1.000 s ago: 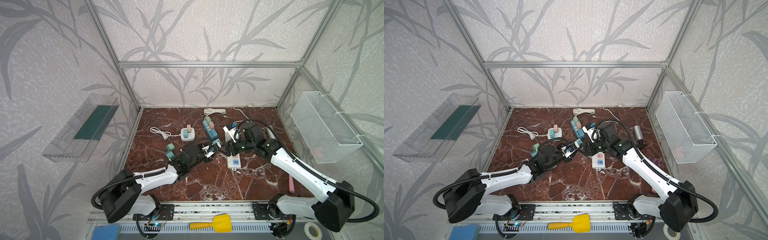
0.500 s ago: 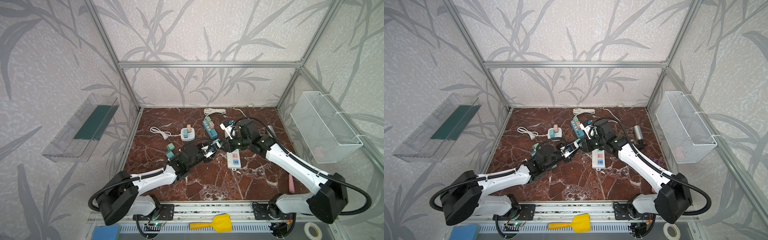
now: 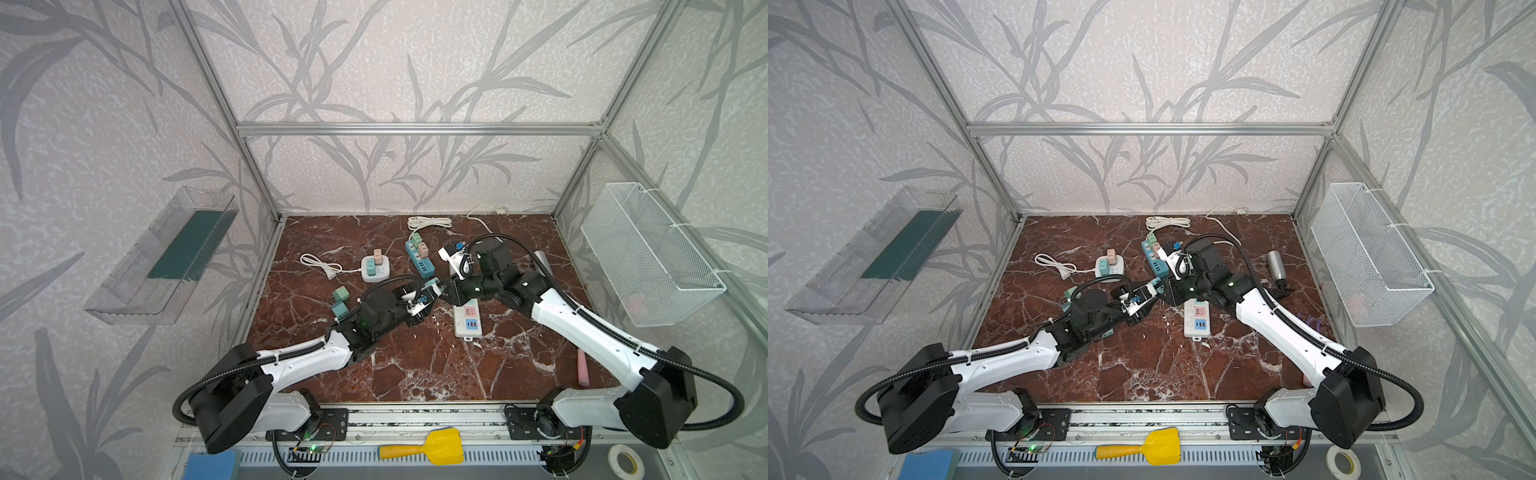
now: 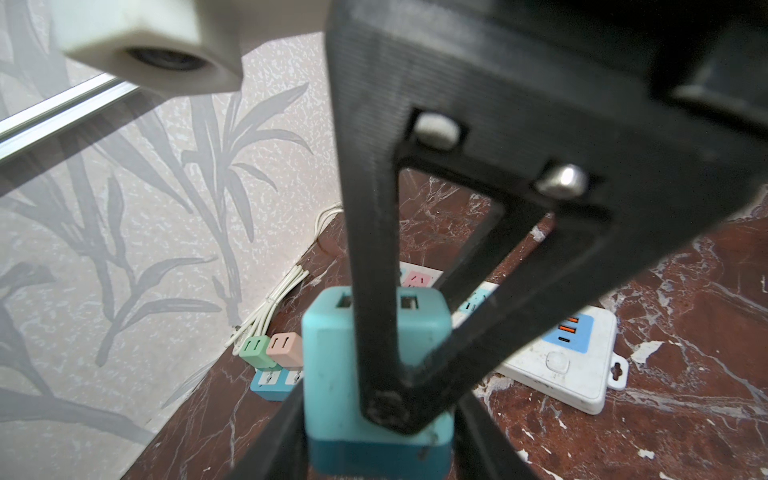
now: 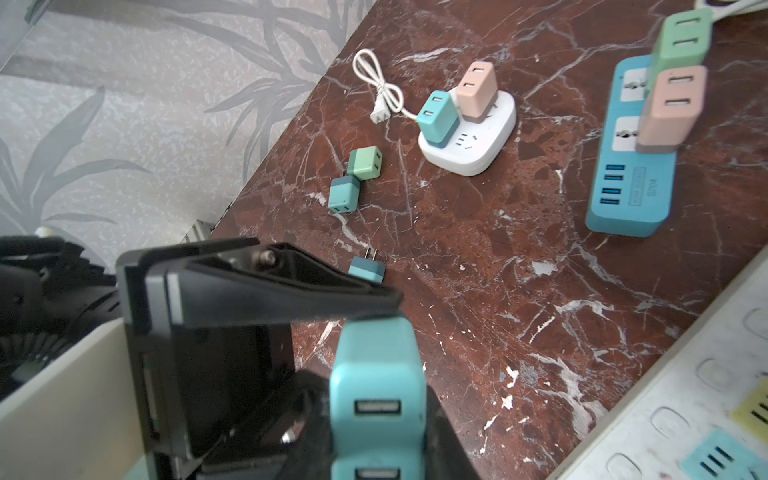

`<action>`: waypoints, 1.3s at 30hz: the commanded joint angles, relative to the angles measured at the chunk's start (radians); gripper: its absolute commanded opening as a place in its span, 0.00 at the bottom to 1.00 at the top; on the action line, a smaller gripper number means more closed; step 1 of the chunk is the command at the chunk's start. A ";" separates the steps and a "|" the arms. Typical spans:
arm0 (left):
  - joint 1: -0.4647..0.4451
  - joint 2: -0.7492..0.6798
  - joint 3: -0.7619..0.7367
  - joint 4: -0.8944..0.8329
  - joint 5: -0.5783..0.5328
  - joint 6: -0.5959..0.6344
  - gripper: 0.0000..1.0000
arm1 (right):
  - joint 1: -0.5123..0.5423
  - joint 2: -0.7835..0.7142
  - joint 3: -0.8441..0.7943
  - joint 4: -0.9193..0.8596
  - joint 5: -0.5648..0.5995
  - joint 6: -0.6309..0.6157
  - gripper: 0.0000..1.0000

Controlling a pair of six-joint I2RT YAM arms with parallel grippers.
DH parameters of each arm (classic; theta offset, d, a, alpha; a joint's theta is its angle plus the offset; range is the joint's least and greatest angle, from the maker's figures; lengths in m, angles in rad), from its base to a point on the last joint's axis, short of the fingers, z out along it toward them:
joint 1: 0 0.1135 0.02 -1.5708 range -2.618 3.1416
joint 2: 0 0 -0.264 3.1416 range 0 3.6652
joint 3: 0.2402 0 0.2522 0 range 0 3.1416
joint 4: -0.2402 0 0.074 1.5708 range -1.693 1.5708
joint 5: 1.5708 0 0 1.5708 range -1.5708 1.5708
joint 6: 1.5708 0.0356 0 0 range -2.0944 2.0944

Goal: Insert the plug
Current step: 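Grasp the teal adapter with right gripper and open left gripper, then carry the teal adapter over the white power strip with right gripper while left arm withdraws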

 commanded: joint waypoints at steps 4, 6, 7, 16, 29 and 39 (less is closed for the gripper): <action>-0.004 -0.057 0.080 0.087 -0.365 -0.183 0.79 | -0.044 0.001 0.070 -0.079 0.415 -0.016 0.00; 0.003 -0.068 0.125 0.014 -0.474 -0.330 0.83 | -0.077 0.051 0.082 -0.076 0.457 -0.019 0.00; 0.009 -0.073 0.149 -0.050 -0.512 -0.419 0.83 | -0.094 0.083 0.089 -0.070 0.474 -0.021 0.00; 0.132 -0.079 0.350 -0.551 -0.242 -0.936 0.87 | -0.214 0.342 0.198 -0.021 0.492 -0.008 0.00; 0.154 -0.098 0.349 -0.582 -0.257 -0.923 0.87 | -0.243 0.558 0.348 -0.094 0.482 -0.033 0.00; 0.183 -0.121 0.347 -0.578 -0.229 -0.932 0.87 | -0.249 0.579 0.338 -0.091 0.530 -0.043 0.00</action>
